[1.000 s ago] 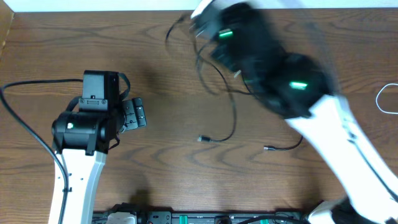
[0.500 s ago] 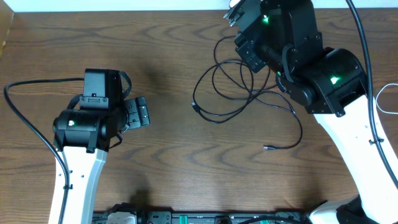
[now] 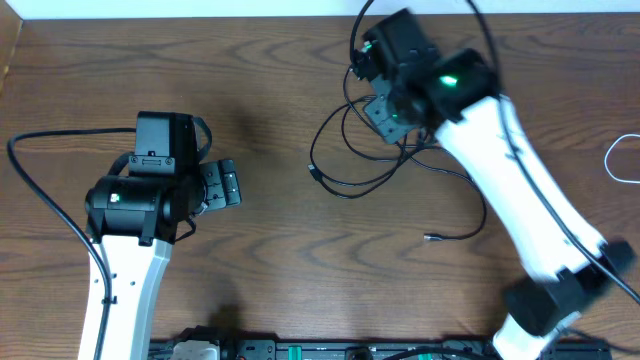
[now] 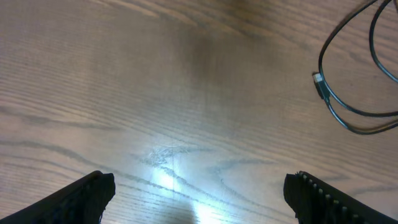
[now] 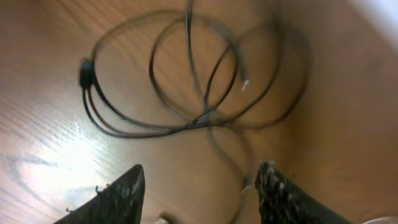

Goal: Untangle cables

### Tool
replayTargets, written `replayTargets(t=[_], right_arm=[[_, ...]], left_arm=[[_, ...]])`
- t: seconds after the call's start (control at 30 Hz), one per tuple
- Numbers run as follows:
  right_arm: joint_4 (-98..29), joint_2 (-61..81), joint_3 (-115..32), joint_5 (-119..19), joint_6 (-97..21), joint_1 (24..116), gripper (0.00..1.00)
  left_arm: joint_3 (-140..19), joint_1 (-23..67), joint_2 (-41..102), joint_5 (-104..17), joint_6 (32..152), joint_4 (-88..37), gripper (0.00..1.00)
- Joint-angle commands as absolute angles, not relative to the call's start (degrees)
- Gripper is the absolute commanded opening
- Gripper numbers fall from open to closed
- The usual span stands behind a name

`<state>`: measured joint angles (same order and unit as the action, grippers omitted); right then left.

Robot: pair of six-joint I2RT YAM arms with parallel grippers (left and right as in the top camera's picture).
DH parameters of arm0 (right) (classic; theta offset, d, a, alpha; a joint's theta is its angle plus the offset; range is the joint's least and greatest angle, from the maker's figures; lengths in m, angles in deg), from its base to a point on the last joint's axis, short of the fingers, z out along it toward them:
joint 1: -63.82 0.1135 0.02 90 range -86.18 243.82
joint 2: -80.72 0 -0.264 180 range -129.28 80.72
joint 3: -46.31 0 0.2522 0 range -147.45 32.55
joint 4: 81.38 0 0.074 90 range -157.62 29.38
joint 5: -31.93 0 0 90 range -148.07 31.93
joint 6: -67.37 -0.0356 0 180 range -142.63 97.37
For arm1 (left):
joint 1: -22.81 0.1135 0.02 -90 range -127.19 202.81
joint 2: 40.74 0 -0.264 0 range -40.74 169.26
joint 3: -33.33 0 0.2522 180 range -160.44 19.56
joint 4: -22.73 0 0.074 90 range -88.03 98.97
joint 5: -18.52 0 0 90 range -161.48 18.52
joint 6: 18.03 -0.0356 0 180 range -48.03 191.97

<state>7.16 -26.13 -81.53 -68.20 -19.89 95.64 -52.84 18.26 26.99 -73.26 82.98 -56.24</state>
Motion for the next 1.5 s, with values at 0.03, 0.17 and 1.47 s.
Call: replayTargets(t=[0.03,0.17,1.47], right_arm=[[7.8,-33.1,-81.0,-66.6,-38.4,95.0,0.61],[6.9,-40.7,-81.0,-66.5,-27.8,95.1,0.7],[-4.0,-52.6,-68.6,-65.4,4.9,94.1,0.55]], left_arm=[[-52.1,18.5,27.1,-73.2,83.7,-57.2,0.94],[-52.1,18.5,27.1,-73.2,82.6,-57.7,0.95],[-52.1,18.5,27.1,-73.2,82.1,-57.6,0.98]])
